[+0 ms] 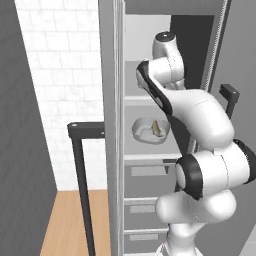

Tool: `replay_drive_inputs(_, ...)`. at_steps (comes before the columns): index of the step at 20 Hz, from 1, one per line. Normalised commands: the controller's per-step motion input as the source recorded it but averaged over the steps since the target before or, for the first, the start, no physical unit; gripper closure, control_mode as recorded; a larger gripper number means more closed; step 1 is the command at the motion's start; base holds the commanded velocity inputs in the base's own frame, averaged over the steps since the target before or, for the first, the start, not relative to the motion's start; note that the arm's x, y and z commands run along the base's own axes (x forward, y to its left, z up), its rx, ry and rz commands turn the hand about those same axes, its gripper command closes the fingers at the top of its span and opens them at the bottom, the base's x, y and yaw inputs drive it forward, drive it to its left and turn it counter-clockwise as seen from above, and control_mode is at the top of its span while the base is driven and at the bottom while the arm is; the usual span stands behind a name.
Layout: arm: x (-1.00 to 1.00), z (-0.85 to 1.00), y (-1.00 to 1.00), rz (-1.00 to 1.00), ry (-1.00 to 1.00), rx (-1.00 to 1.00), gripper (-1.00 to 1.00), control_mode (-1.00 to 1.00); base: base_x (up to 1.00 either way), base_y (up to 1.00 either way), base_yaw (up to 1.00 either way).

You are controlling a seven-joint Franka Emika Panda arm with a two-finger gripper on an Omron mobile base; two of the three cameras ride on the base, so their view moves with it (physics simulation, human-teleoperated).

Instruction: Take the meat container that has the fish and place it on the second highest rack of the freezer. Then take the vegetable container that has the onion and lemon wedge and place it on the highest rack of the freezer.

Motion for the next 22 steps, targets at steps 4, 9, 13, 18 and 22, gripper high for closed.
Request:
replay_drive_inputs(4, 0.48, -0.21, 0.00, 0.00, 0.00, 0.00, 1.00, -1.00, 0.00, 0.00, 0.00)
replay_drive_inputs(9, 0.40, -0.32, -0.01, 0.00, 0.00, 0.00, 1.00, -1.00, 0.00, 0.00, 0.00)
replay_drive_inputs(13, 0.14, -0.15, -0.01, 0.00, 0.00, 0.00, 1.00, -1.00, 0.00, 0.00, 0.00)
replay_drive_inputs(18, 0.00, 0.00, 0.00, 0.00, 0.00, 0.00, 1.00, -1.00, 0.00, 0.00, 0.00)
replay_drive_inputs(22, 0.00, 0.00, 0.00, 0.00, 0.00, 0.00, -1.00, -1.00, 0.00, 0.00, 0.00)
